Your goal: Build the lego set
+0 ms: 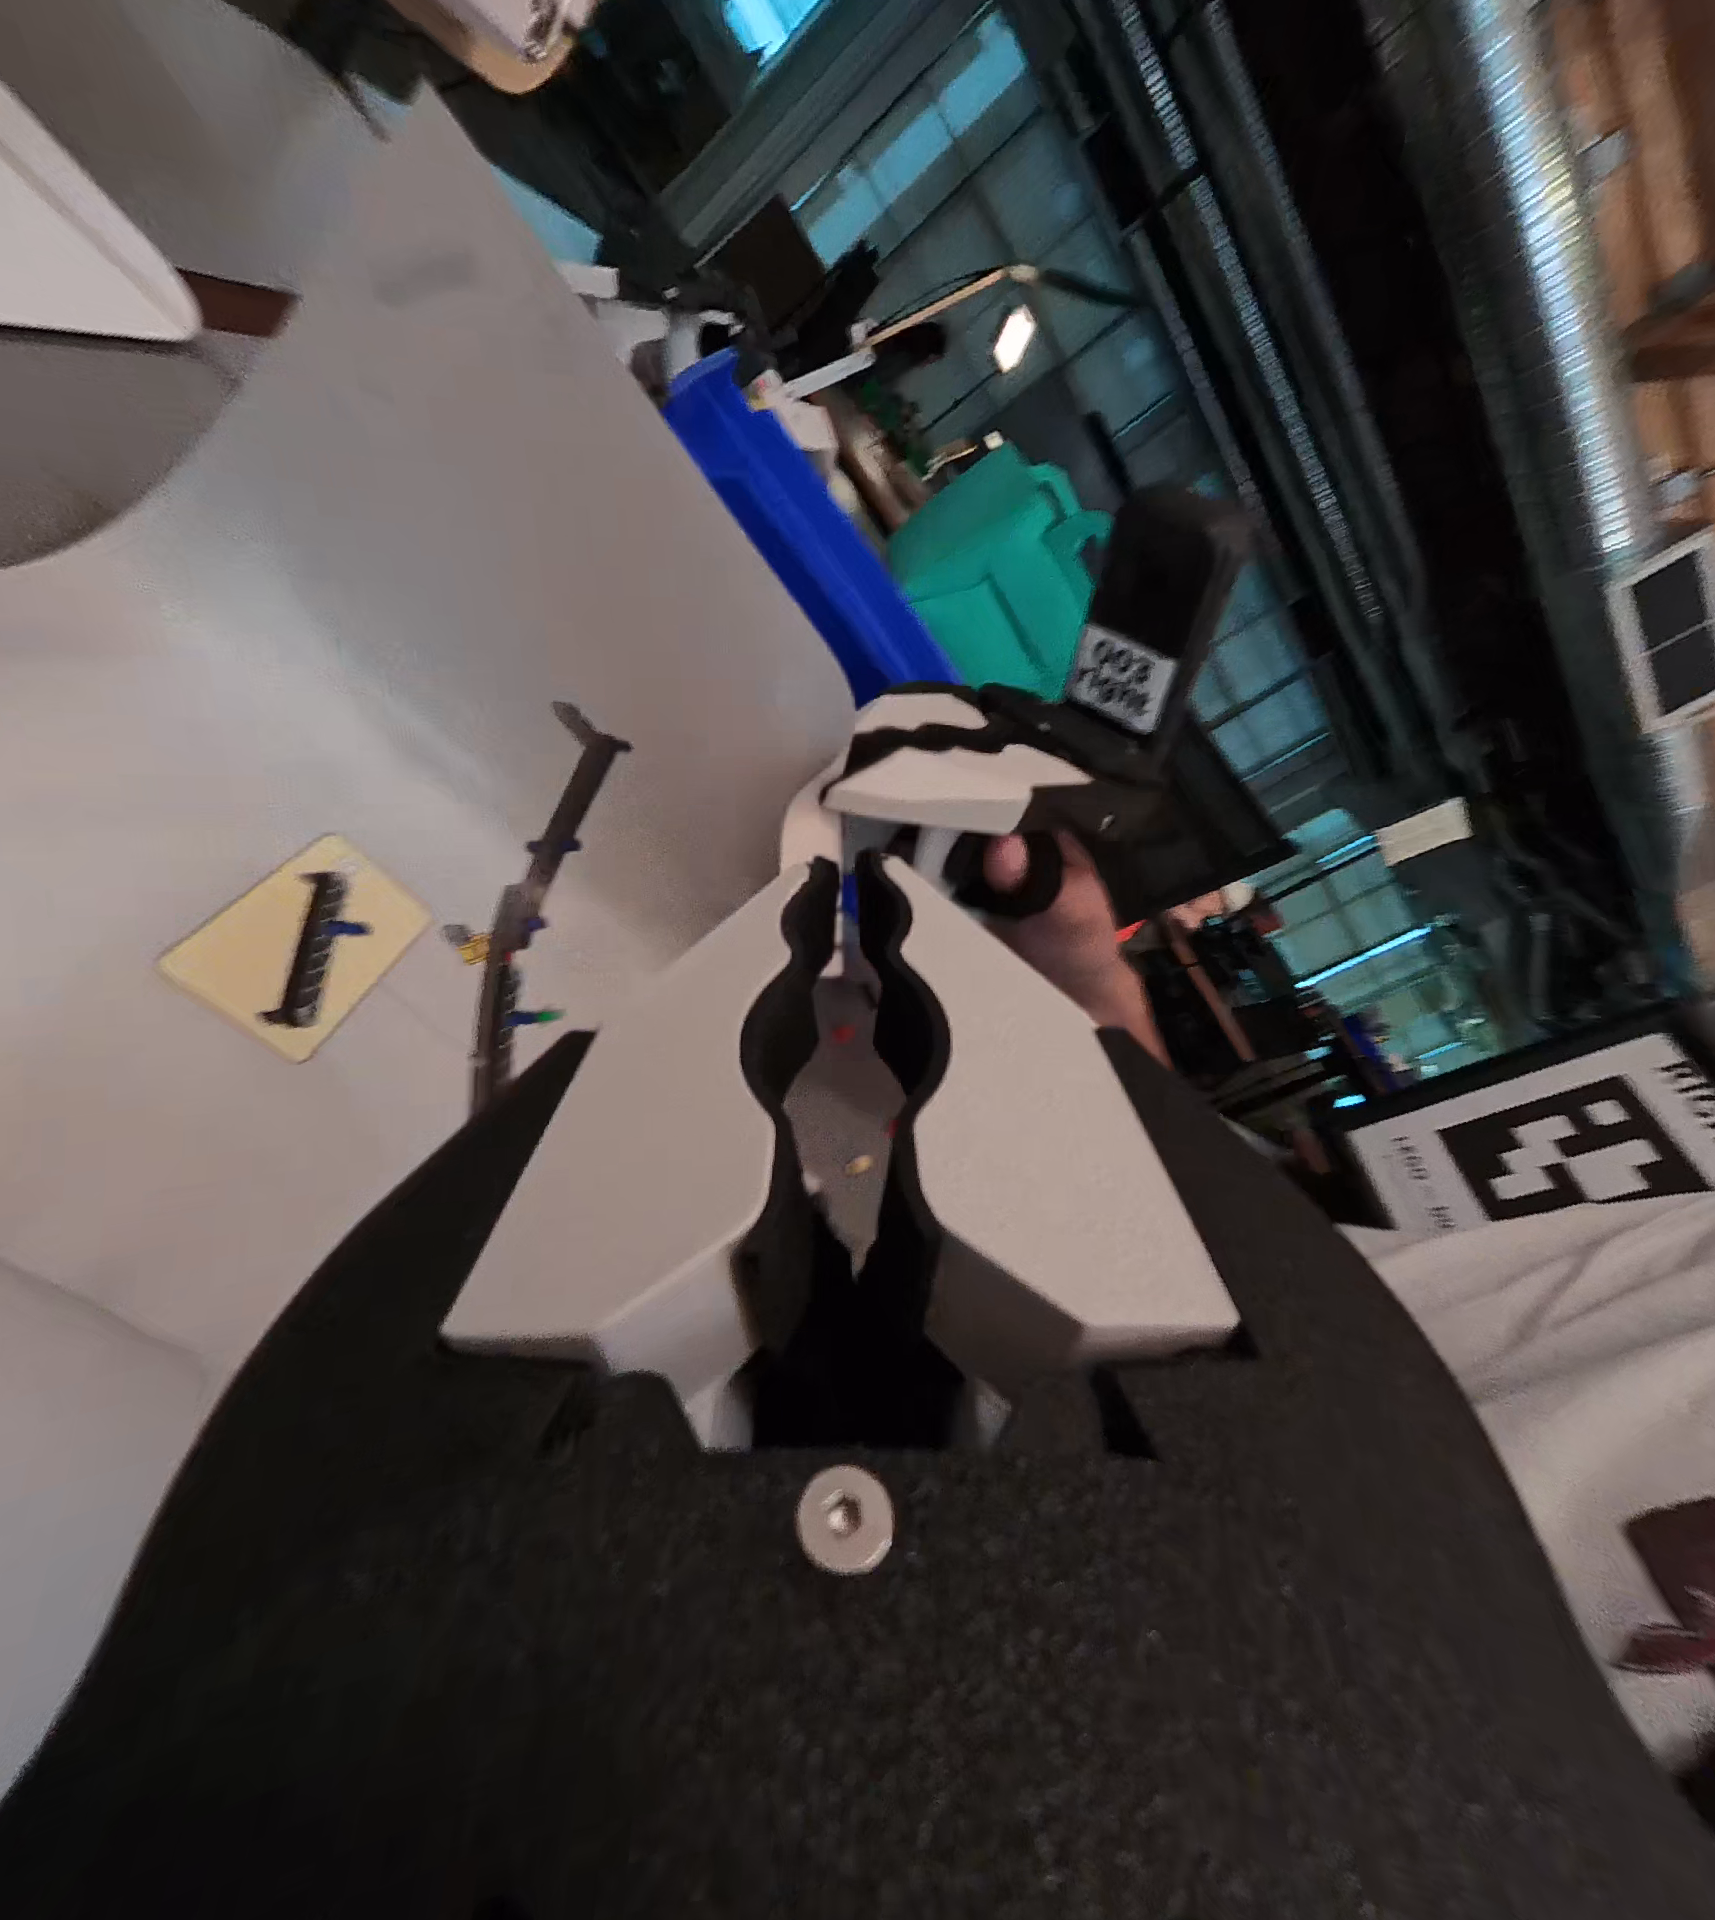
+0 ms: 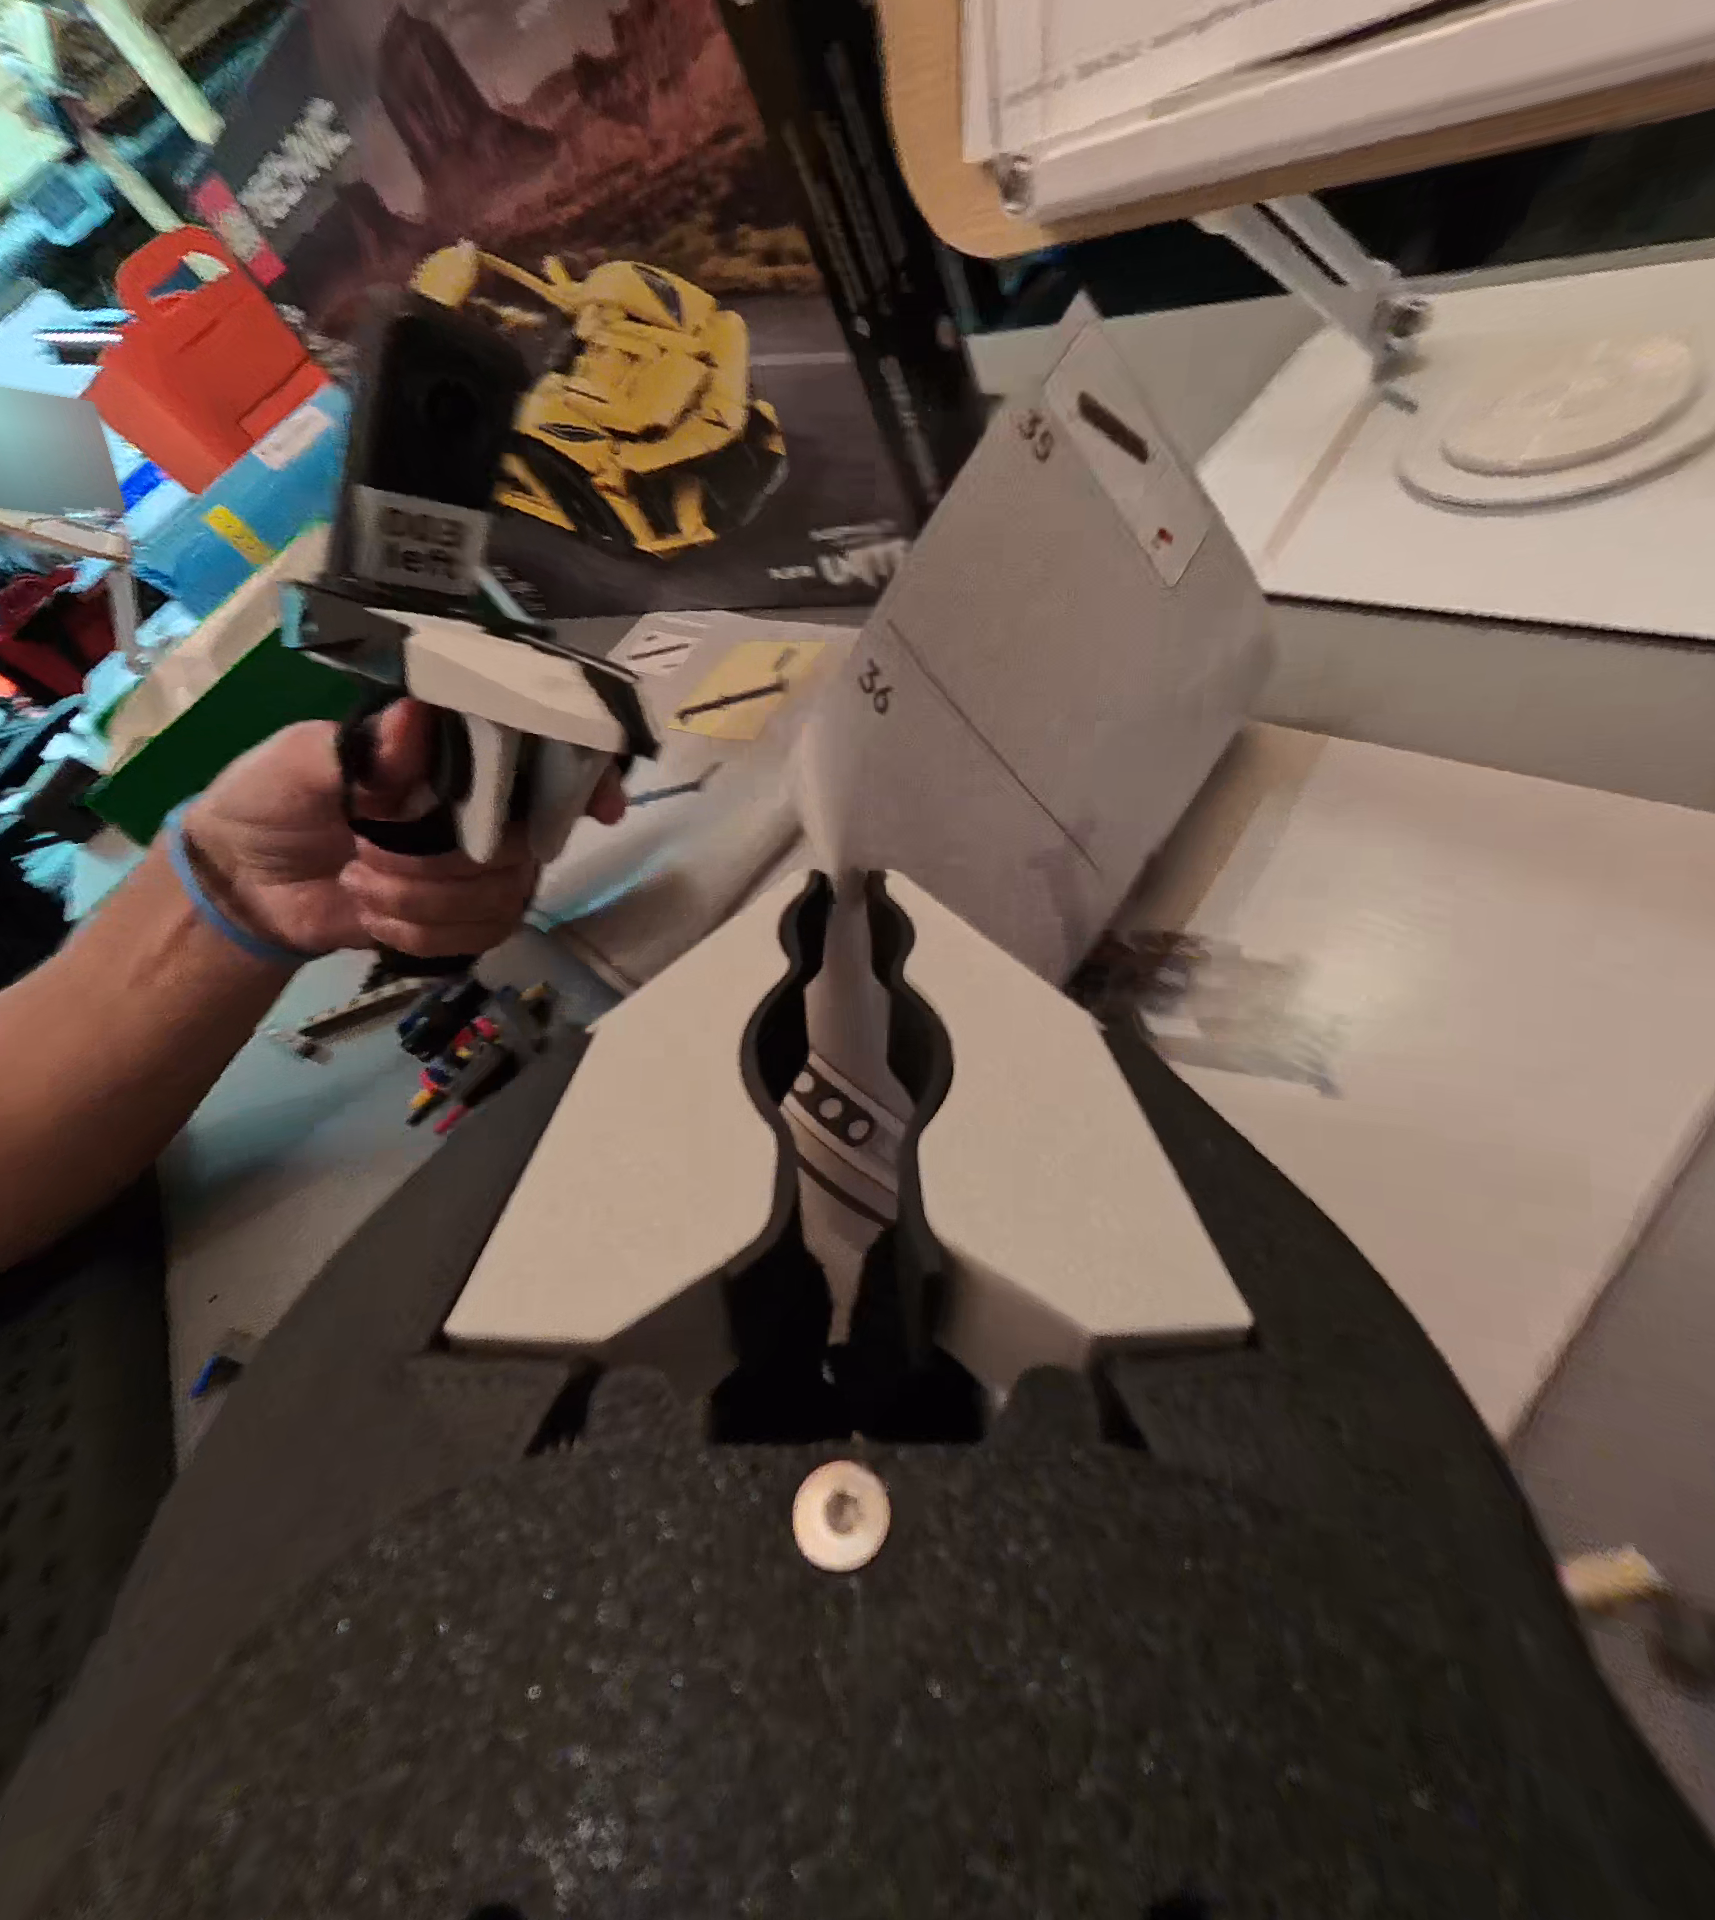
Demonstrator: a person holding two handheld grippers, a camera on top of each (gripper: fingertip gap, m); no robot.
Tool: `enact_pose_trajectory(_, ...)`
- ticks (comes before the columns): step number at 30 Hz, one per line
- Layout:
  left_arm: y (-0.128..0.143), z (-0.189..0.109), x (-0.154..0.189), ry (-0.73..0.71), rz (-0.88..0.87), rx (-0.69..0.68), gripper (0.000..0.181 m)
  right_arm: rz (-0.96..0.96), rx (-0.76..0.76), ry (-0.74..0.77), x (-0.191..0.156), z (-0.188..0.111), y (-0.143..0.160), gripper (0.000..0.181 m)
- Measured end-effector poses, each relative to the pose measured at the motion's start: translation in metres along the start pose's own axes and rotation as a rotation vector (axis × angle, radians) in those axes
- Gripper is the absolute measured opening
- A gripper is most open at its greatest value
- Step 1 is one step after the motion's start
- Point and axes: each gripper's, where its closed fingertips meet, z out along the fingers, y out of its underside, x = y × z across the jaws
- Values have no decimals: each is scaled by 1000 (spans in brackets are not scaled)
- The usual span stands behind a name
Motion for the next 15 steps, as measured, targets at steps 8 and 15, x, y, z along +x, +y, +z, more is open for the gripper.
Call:
enact_pose_trajectory(8, 34, -17, -87, -717, 368, -308, 3, -20, -351, 299, 60, -23, 58, 46)
enact_pose_trajectory(15, 51, -7, -84, -685, 374, -392, 3, 201, -320, 2, 27, -34, 63, 78)
